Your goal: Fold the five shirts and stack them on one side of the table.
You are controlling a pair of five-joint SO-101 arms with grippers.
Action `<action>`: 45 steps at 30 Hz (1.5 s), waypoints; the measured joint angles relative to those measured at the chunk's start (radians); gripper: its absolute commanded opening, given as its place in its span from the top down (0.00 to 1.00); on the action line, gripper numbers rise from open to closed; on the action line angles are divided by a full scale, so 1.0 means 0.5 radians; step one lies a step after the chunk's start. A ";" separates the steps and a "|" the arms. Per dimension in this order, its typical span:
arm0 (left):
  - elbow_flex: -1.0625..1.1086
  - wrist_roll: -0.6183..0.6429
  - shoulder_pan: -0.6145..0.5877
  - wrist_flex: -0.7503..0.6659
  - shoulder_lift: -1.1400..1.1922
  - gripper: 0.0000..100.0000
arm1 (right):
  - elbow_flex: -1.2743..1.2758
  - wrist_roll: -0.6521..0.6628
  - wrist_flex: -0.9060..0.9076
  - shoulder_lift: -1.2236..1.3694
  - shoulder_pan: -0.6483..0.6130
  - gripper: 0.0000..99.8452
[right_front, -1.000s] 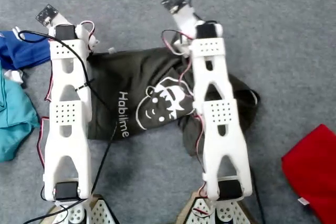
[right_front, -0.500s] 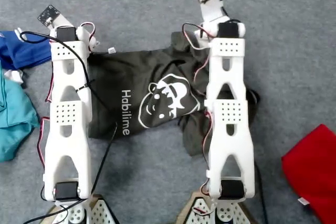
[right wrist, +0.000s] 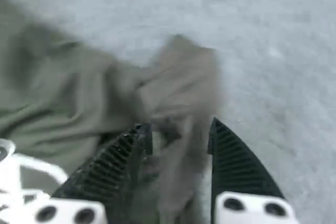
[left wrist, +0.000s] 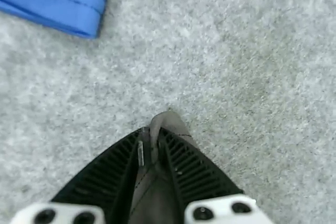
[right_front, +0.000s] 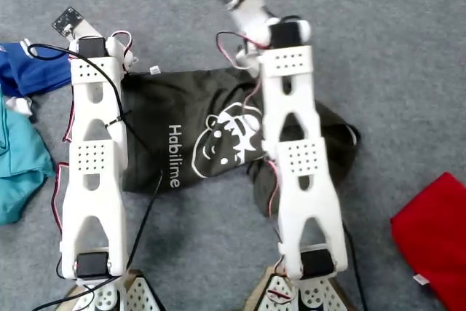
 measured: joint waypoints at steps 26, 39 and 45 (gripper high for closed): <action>0.000 -0.009 0.000 0.000 0.000 0.98 | -0.012 0.798 -0.384 0.411 0.040 0.74; 0.000 -0.009 0.000 0.000 0.000 0.98 | -0.012 0.798 -0.654 0.534 0.031 0.75; 0.000 -0.009 0.000 0.000 0.000 0.98 | -0.012 0.798 -0.660 0.534 0.021 0.94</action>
